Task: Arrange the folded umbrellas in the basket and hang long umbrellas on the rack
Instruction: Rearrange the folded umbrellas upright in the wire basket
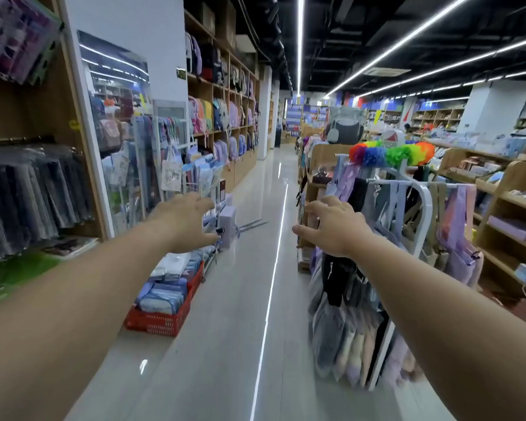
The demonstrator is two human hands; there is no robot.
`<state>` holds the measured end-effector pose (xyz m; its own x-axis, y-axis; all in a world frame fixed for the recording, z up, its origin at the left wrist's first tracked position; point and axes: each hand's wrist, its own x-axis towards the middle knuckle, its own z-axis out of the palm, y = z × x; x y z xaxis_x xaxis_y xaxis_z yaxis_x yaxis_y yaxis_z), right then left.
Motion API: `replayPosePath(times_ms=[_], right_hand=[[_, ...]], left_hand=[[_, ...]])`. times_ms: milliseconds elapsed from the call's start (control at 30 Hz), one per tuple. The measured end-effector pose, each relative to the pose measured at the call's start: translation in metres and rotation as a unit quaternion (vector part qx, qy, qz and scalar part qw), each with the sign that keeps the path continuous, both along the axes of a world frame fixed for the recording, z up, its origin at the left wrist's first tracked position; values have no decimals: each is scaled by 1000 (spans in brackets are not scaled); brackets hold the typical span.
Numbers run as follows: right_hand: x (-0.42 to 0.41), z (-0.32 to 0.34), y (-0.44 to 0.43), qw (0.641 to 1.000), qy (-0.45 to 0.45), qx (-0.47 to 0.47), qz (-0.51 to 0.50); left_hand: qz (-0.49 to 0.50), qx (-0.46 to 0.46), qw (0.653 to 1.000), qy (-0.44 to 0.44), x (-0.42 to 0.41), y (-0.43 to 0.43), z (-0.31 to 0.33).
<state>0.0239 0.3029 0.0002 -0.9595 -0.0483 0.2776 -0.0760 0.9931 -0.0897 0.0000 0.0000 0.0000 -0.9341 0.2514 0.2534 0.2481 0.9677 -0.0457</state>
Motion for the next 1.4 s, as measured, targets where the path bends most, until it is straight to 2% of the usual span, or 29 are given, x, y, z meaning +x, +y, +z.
replayPosePath(times_ms=[267,533,867,1167,1400], right_hand=[[-117,-65,-10,993,-117,8,18],[-274,-123,-36,983,-184,-19,-17],[-453,-159,-36,974,-216,-69,0],[-671,-204,20,965,-238,-107,36],[-827,-227,47,952,-287,-80,73]], left_hand=[[19,-26,996,-79,-108,1,-52],[-2,-22,989,-143,-278,-21,-98],[1,-26,983,-180,-470,-27,-141],[39,-33,979,-198,-669,20,-180],[80,-25,969,-231,-805,47,-204]])
